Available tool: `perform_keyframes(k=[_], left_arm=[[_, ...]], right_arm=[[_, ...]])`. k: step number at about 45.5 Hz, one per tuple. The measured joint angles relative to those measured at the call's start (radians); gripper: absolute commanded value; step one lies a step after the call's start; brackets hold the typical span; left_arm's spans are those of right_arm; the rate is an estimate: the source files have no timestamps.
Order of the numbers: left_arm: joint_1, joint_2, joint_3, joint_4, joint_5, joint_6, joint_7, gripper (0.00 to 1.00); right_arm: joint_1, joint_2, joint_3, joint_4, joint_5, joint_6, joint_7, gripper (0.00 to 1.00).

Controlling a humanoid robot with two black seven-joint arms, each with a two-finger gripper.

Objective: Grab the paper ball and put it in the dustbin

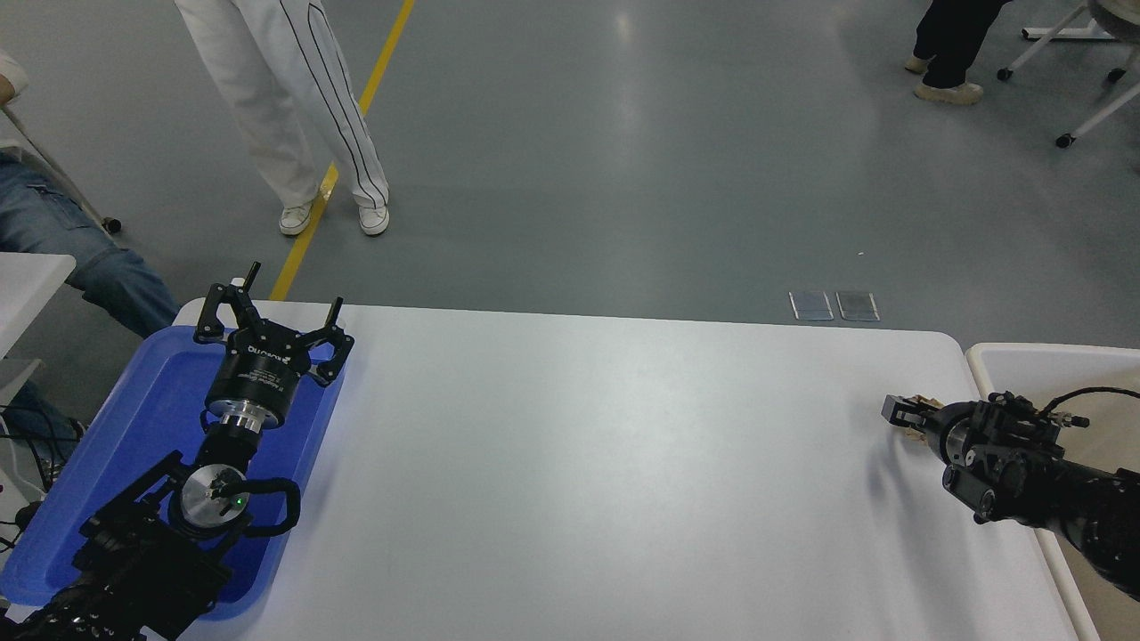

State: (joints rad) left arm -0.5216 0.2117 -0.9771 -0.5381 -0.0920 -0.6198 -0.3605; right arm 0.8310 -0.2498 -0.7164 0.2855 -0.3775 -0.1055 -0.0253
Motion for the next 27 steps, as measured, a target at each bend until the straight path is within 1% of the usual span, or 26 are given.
perform_keyframes(k=[1,4,5,27], left_arm=[[0.0,0.0,0.0,0.0,0.0,0.0,0.0,1.0],[0.0,0.0,0.0,0.0,0.0,0.0,0.0,1.0],[0.0,0.0,0.0,0.0,0.0,0.0,0.0,1.0],[0.0,0.0,0.0,0.0,0.0,0.0,0.0,1.0]], right_arm=[[-0.001,0.0,0.003,0.0,0.0,0.0,0.0,0.22],[-0.004,0.0,0.012,0.001,0.001,0.0,0.0,0.02],[-0.006,0.001,0.015,0.002,0.001,0.0,0.0,0.0],[-0.012,0.0,0.047,0.023,0.006,0.014,-0.002,0.0]])
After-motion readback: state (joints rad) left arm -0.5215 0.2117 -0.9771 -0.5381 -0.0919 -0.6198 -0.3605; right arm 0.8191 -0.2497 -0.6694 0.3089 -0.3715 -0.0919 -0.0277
